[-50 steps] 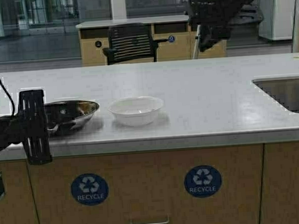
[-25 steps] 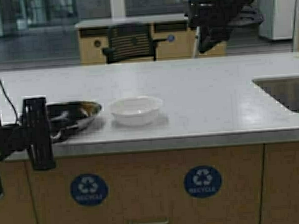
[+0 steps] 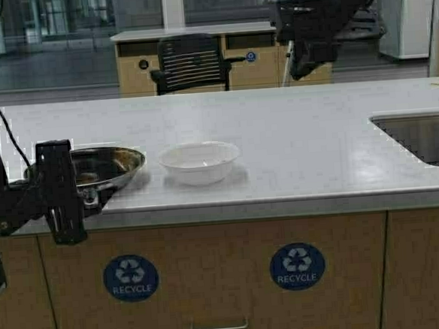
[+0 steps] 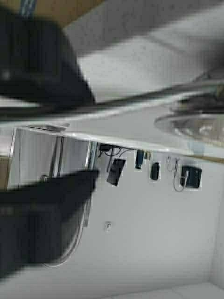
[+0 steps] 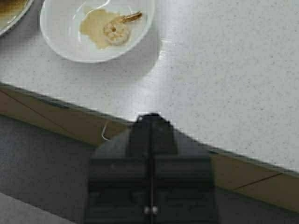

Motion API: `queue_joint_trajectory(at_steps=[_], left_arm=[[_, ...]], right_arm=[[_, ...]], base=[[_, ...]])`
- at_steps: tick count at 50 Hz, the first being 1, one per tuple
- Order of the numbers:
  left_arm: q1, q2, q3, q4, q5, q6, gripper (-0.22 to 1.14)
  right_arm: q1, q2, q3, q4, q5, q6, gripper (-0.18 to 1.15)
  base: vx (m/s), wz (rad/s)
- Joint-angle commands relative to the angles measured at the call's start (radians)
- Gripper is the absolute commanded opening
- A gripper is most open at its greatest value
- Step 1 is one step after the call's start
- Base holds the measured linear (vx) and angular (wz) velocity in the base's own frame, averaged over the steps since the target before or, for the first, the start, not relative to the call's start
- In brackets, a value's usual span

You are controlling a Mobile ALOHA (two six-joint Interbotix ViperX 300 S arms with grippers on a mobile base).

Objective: Add oil to the pan and cook the shrimp and serve it

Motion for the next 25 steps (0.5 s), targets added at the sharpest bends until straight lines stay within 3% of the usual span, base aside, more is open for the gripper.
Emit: queue_joint_trajectory(at_steps=[1, 25], left_arm=[[0.003, -0.020, -0.003, 0.003, -0.012, 0.006, 1.05], [0.037, -0.025, 0.091, -0.021, -0.012, 0.137, 1.03]], right_arm=[[0.002, -0.012, -0.020, 0.000, -0.003, -0.002, 0.05], [0.002, -0.012, -0.018, 0.000, 0.000, 0.000, 0.05]], base=[[0.00, 0.00], [0.00, 0.00]])
